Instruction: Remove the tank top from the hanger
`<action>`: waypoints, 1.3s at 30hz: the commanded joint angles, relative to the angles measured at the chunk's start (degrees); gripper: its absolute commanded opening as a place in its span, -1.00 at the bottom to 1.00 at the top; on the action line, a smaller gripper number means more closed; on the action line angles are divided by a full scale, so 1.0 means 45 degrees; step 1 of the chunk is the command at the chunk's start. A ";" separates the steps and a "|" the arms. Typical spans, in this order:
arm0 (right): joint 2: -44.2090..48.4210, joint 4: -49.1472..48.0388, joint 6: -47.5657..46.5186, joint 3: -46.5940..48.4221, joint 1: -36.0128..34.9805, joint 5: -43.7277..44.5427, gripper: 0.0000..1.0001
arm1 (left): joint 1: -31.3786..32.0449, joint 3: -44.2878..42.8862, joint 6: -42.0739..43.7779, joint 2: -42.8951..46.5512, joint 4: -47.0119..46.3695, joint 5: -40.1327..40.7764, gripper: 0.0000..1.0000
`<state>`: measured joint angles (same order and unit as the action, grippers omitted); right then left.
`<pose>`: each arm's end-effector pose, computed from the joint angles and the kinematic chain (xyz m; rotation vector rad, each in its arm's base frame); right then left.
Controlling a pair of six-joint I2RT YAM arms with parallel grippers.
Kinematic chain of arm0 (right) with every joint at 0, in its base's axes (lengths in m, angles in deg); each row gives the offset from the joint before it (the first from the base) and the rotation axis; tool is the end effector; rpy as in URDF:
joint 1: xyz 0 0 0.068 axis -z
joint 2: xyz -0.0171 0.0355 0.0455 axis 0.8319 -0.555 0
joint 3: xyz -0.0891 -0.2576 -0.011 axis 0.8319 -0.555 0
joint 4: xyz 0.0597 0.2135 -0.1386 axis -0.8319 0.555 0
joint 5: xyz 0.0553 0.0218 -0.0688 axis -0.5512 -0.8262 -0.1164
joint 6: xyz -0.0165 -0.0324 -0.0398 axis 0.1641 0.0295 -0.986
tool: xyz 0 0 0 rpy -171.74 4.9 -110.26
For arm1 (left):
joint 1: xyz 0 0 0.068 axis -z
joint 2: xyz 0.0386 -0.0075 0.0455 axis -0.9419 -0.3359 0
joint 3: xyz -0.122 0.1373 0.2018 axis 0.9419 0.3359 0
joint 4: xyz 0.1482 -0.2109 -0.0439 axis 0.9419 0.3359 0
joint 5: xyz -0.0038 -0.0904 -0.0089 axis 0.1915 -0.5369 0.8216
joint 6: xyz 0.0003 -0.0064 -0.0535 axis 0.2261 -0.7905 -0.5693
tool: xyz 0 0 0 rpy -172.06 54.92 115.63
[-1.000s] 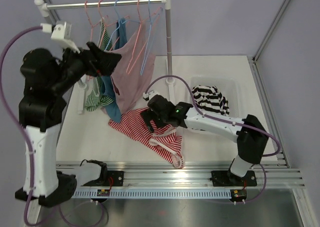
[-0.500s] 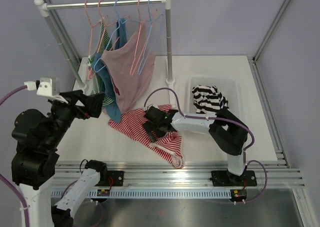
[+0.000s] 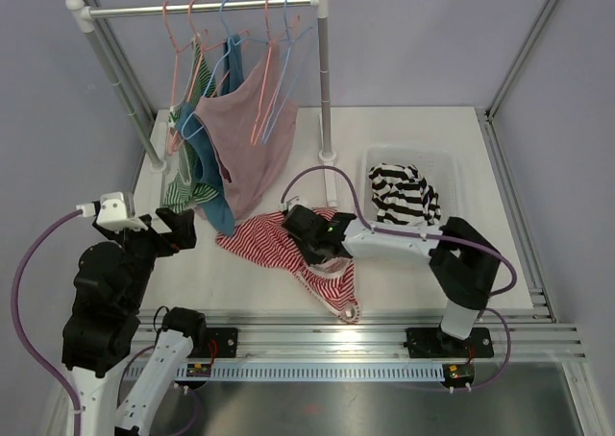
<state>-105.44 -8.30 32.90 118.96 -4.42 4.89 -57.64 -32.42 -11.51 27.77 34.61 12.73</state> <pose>0.1868 0.3182 0.1895 -0.8608 2.4785 0.2216 0.0448 -0.0041 0.3891 -0.1586 1.7258 -0.2096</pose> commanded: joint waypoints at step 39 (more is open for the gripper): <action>0.4329 0.0966 -0.1284 0.1674 0.8588 -0.0683 -1.00 | 0.0022 0.2175 -0.0406 0.0118 -0.2004 0.0536 0.98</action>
<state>-83.54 5.23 28.02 128.12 33.81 11.10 -57.64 -22.15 -12.93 29.39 29.13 15.18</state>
